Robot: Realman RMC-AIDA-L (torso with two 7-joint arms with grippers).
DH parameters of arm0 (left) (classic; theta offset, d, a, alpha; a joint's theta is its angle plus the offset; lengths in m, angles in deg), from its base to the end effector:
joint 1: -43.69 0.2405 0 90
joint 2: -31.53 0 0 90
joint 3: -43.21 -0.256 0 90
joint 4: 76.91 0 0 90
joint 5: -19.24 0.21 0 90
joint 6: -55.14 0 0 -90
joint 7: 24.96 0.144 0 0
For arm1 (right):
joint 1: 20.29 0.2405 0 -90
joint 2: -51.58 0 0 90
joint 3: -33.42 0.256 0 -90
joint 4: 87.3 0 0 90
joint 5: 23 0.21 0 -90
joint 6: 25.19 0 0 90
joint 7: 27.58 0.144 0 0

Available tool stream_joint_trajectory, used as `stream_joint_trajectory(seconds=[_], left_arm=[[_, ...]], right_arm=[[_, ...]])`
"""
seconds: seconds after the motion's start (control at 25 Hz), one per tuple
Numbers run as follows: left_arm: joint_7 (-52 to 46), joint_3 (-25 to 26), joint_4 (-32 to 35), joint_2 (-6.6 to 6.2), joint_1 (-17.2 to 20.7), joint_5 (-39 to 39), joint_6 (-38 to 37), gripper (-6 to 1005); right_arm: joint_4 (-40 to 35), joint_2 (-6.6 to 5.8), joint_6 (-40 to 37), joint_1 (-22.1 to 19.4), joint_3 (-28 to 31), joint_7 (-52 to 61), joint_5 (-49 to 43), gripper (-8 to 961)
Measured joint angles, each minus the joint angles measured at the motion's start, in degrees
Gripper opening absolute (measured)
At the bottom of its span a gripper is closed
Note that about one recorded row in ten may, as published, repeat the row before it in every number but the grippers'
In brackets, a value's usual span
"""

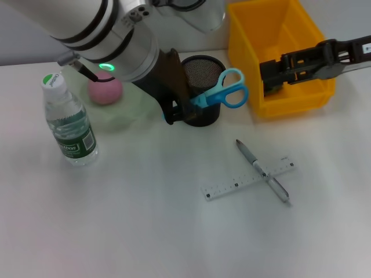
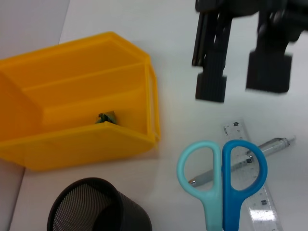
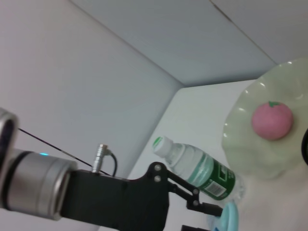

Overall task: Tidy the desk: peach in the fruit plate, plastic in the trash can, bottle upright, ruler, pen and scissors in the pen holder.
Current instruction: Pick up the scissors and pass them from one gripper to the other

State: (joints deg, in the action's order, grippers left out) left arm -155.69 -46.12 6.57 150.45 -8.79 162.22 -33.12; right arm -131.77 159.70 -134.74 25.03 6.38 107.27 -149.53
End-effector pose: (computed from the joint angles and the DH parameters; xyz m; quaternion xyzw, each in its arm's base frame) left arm -0.0261 0.3639 -0.0241 -0.9762 0.0566 0.1563 0.1391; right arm 0.1990 0.3754 0.1074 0.8458 -0.4908 -0.2085 0.0179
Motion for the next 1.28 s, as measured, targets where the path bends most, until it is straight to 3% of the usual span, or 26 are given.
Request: stream_joint_trajectory(seconds=[0.64,1.28], left_arm=[[-2.0,-2.1,0.4,0.08,-1.9,2.1,0.7,266],[-1.6,-1.9,0.9,-0.15,-1.8,2.9,0.9,272]], right_arm=[[2.4,1.22,6.1,2.2,-5.6,-1.3,1.3,724],[3.6,1.95,9.1,3.0,-6.4,-1.9,1.4,690]])
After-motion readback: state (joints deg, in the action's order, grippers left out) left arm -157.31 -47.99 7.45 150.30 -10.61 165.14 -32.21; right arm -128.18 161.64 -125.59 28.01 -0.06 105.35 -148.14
